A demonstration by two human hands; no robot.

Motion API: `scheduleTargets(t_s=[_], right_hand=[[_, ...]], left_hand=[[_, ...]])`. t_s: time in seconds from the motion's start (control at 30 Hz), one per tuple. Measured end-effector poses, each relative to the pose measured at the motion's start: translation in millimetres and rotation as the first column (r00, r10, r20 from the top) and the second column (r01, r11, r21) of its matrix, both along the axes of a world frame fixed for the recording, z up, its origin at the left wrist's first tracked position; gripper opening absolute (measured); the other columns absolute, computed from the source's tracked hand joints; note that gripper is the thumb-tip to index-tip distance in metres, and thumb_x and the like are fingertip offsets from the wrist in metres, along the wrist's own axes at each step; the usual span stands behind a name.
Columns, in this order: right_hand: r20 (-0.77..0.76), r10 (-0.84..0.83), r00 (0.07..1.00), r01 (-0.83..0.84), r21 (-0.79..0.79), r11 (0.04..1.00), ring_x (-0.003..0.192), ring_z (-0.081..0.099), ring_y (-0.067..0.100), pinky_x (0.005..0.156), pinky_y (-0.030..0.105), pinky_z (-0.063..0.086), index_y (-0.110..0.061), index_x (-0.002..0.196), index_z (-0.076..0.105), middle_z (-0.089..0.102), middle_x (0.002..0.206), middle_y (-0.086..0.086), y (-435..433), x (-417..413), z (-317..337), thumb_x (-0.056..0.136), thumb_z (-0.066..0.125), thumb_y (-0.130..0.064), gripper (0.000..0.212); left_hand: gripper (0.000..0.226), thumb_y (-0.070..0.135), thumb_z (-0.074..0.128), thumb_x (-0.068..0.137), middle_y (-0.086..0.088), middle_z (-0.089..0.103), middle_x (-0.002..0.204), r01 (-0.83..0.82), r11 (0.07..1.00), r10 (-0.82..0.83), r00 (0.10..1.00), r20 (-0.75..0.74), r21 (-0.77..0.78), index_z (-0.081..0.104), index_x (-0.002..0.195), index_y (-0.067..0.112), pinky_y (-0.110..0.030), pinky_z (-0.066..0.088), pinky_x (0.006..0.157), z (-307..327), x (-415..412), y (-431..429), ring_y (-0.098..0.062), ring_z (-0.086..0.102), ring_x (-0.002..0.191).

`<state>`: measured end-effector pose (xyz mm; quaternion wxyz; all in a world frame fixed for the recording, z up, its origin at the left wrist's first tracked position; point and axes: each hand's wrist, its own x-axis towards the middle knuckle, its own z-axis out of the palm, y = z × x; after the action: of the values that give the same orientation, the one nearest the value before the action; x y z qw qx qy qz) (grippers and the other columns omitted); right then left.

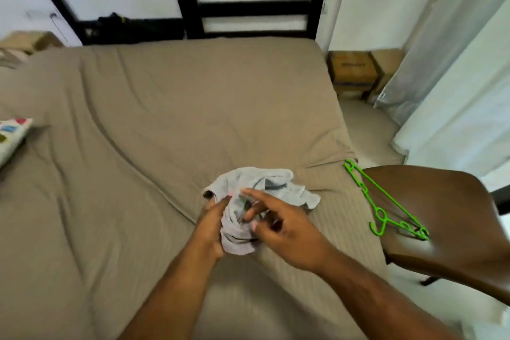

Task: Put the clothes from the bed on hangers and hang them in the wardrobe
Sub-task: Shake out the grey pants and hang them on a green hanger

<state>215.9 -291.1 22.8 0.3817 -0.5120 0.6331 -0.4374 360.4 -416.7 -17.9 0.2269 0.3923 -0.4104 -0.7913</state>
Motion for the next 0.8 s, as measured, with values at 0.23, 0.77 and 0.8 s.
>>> scheduleTargets(t_s=[0.23, 0.77, 0.8], right_hand=[[0.114, -0.492, 0.863, 0.453, 0.257, 0.854, 0.06, 0.058, 0.013, 0.061, 0.031, 0.046, -0.022, 0.101, 0.074, 0.077, 0.094, 0.009, 31, -35, 33, 0.099, 0.058, -0.013, 0.019], [0.662, -0.583, 0.472, 0.182, 0.573, 0.799, 0.111, 0.068, 0.03, 0.091, 0.035, 0.055, -0.008, 0.125, 0.069, 0.071, 0.118, 0.013, -78, 171, 35, 0.094, 0.06, -0.053, 0.056], [0.667, -0.605, 0.433, 0.226, 0.57, 0.79, 0.109, 0.068, 0.028, 0.088, 0.036, 0.057, -0.007, 0.127, 0.068, 0.071, 0.119, 0.012, -84, 180, 39, 0.095, 0.061, -0.046, 0.051]], left_hand=[[0.03, 0.017, 0.047, 0.104, -0.012, 0.074, 0.109, -0.031, 0.995, 0.023, 0.996, -0.086, -0.094, 0.061, 0.129, 0.006, -0.027, 0.058, 0.073, 102, 37, 20, -0.023, 0.073, 0.098], [0.032, 0.035, 0.055, 0.1, -0.012, 0.075, 0.11, 0.22, 0.974, -0.223, 0.974, -0.051, -0.06, 0.071, 0.118, 0.013, -0.031, 0.059, 0.078, 155, 201, -36, -0.025, 0.073, 0.101], [0.03, 0.033, 0.055, 0.1, -0.012, 0.076, 0.109, 0.239, 0.97, -0.242, 0.968, -0.071, -0.04, 0.071, 0.116, 0.013, -0.031, 0.059, 0.079, 155, 210, -40, -0.023, 0.073, 0.1]])
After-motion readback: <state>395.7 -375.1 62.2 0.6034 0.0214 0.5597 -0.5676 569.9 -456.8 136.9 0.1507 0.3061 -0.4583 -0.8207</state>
